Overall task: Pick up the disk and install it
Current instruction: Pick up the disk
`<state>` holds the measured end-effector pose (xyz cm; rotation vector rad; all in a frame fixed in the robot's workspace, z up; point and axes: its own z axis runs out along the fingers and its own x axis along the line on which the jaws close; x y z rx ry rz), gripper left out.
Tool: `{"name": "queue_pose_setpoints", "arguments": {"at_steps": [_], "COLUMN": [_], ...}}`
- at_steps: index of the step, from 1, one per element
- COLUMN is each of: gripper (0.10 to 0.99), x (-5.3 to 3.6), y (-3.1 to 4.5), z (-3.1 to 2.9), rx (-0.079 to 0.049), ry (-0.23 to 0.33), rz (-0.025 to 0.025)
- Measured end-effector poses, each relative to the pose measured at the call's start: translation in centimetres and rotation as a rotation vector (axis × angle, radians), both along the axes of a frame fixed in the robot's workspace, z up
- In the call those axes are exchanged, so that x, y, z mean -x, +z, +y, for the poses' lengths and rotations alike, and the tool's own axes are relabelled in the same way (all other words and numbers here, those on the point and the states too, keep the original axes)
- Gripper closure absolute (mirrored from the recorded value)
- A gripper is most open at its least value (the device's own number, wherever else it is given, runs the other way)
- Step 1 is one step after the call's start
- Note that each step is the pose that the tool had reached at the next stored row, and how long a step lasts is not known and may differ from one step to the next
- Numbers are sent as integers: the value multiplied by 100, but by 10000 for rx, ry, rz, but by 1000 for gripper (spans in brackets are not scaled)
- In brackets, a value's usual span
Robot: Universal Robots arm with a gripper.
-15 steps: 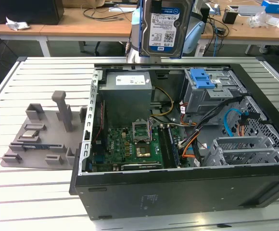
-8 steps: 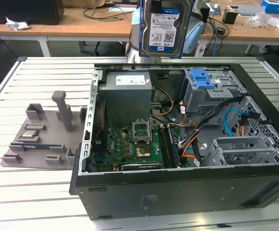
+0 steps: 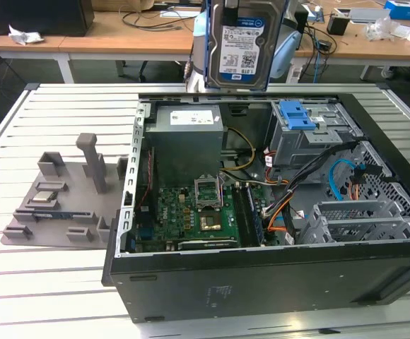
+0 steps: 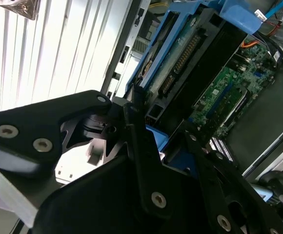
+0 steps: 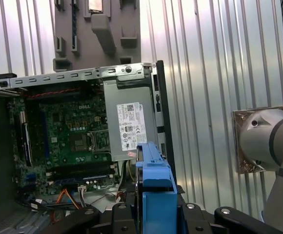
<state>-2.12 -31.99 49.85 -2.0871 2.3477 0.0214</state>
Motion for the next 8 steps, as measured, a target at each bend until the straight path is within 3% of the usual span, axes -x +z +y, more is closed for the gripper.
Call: {"name": "queue_pose_setpoints", "arguments": {"at_steps": [8], "gripper": [718], "x": [0], "y": [-3], "z": [-141], "rx": [0], "ry": [-1], "rz": [1]}}
